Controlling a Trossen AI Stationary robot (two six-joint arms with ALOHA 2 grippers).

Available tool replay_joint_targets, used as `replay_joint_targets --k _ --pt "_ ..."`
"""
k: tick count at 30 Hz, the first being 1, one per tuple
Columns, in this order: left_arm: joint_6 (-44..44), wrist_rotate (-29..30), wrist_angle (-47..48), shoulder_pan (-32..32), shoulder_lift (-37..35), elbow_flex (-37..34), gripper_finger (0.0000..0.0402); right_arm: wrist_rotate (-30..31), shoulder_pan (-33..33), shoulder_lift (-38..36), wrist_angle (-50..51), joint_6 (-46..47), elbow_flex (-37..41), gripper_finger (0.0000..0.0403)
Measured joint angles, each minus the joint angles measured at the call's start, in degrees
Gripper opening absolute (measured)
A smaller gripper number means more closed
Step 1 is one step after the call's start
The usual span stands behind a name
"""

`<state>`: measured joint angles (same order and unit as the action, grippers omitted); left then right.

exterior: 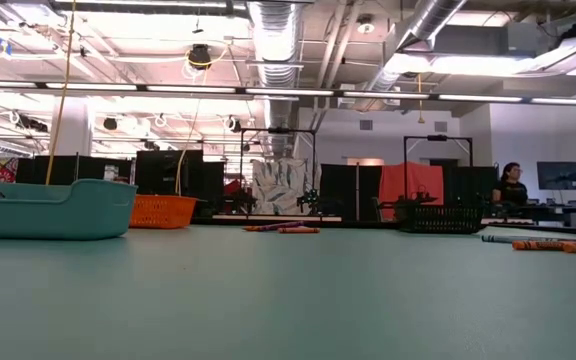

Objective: Sort crayons
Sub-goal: Put the orange crayon into the orange basket

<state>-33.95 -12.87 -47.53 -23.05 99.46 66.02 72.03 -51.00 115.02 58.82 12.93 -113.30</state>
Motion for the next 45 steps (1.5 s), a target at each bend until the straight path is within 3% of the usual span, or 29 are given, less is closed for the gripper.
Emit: replay_joint_targets --k 8,16,21,26,30,33,37,42,45 --pt "-7.4 3.85 -0.13 -0.71 -0.06 0.1 0.0016 -1.43 0.65 -1.22 -3.51 -1.36 0.0 0.0001" --pt "-10.7 5.67 0.02 -1.31 -0.13 0.13 0.0014 -2.27 0.54 -2.51 -4.38 -0.83 0.0 0.0011" --pt "-10.67 5.85 0.99 -1.27 -0.13 0.13 0.0009 -2.25 1.2 -2.54 -2.58 0.38 0.02 0.0074" --pt "-11.88 9.32 5.61 -0.25 -0.35 0.11 0.0009 -1.75 2.68 -2.58 6.53 8.93 0.02 0.0183" --pt "-13.38 17.56 16.37 1.67 -2.46 -0.02 0.0009 -1.46 3.96 -2.72 22.8 26.62 0.02 0.0254" --pt "-13.59 23.89 26.83 4.47 -5.4 -0.13 0.0008 -4.1 4.41 -2.93 30.97 40.49 1.65 0.0269" --pt "-11.08 30.18 42.77 11.54 -10.22 -0.03 0.0008 -6.68 3.93 -3.47 29.54 41.31 7.11 0.0266" --pt "-7.72 31.11 60.07 23.97 -14.44 -0.11 0.0008 -9.46 3.82 -3.6 30.78 49.71 14.99 0.0257" --pt "-6.93 28.16 65.38 32.0 -15.77 -0.02 0.0008 -10.76 3.9 -3.58 30.45 54.03 19.09 0.0255"
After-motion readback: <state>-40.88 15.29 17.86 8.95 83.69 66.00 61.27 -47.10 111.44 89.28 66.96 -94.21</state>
